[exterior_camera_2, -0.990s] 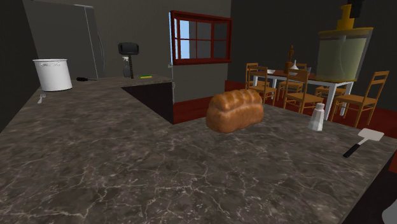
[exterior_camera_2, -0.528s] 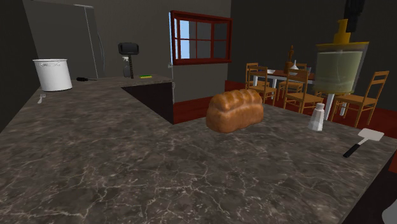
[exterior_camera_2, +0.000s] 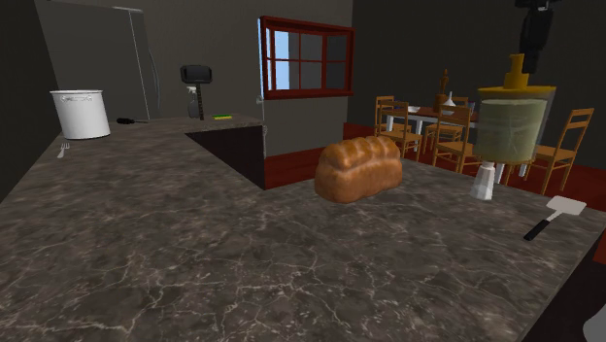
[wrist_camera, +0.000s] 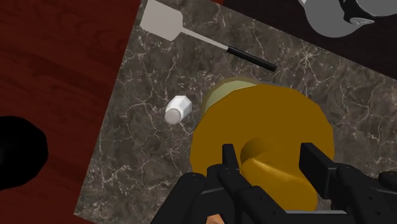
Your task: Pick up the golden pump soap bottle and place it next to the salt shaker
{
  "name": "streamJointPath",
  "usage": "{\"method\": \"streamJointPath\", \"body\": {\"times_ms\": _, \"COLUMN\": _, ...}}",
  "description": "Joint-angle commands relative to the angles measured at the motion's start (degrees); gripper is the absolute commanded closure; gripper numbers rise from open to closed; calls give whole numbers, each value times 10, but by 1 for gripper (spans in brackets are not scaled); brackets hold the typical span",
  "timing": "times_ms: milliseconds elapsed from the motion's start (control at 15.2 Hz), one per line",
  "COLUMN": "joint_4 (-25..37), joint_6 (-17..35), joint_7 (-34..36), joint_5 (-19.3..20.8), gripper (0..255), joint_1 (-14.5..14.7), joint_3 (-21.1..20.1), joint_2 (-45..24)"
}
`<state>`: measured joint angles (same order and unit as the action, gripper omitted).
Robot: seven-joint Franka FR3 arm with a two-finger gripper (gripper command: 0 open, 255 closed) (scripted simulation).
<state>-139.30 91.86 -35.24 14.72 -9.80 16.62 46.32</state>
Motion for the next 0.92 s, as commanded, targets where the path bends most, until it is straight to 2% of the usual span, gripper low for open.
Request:
{"method": "streamJointPath", "body": {"times_ms": 0, "joint_4": -17, "joint_6": 15, "joint_7": 1, "joint_5": 3, "gripper": 255, "joint_1": -1, "joint_3": 3, "joint_2": 3}}
{"method": "streamJointPath", "body": {"times_ms": 858, "joint_4": -116, "joint_6": 112, "joint_7": 9, "joint_5": 24, "gripper": 255, "joint_1": -9, "joint_3": 24, "joint_2": 4}}
